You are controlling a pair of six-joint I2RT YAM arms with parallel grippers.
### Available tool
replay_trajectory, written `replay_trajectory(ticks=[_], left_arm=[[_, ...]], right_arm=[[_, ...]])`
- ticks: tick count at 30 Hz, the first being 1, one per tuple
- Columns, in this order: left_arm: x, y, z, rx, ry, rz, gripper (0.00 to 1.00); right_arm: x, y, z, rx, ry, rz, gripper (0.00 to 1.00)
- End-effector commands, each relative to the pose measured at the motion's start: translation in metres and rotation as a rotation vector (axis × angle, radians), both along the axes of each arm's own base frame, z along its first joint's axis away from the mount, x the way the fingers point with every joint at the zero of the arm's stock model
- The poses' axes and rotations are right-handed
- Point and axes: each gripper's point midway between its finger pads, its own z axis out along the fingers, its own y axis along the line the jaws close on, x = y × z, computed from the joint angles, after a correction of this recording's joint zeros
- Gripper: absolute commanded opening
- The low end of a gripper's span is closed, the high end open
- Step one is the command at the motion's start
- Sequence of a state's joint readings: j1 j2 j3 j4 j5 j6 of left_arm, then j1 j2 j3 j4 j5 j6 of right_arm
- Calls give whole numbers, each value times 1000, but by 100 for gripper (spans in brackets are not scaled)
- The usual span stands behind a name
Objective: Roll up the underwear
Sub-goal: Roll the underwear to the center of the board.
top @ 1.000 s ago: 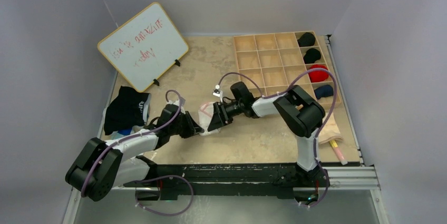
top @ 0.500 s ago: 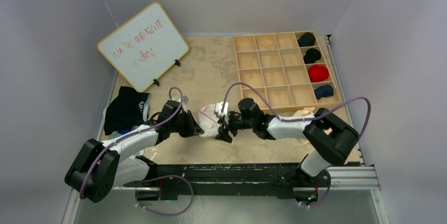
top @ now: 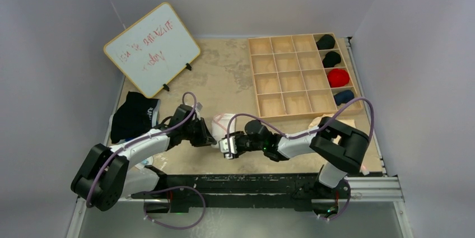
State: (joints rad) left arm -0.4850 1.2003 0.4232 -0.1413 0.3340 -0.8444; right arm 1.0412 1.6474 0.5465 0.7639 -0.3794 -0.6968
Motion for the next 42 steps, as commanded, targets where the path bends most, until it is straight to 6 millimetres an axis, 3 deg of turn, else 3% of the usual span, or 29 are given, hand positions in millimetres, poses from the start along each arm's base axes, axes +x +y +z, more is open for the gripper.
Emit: replay_trajectory(ticks=[1, 5, 8, 13, 15, 17, 21, 24, 30, 42], left_arm=[[6, -8, 11, -20, -24, -37, 4], [6, -9, 13, -24, -22, -46, 4], [6, -9, 12, -22, -19, -51, 4], [5, -9, 12, -17, -17, -57, 5], [6, -7, 12, -7, -19, -40, 12], [7, -4, 14, -2, -25, -19, 24], [8, -1, 23, -19, -56, 21, 45], [6, 2, 28, -35, -73, 55, 52], [-2, 10, 32, -52, -118, 85, 56], [-19, 19, 19, -56, -98, 104, 58]], right_arm=[[7, 4, 4, 7, -97, 4, 46], [5, 2, -8, -29, -90, -5, 44], [6, -2, -17, -59, -91, -25, 37], [7, -9, -27, -80, -54, -81, 16], [2, -10, -31, -81, 15, -94, 4], [-11, -9, -33, -72, 119, -85, 0], [-36, 0, -17, 46, 384, -10, 0], [-45, 5, -2, 115, 575, 40, 0], [-35, 8, 6, 144, 867, 16, 0], [-25, 11, -21, -91, 1017, -88, 2]])
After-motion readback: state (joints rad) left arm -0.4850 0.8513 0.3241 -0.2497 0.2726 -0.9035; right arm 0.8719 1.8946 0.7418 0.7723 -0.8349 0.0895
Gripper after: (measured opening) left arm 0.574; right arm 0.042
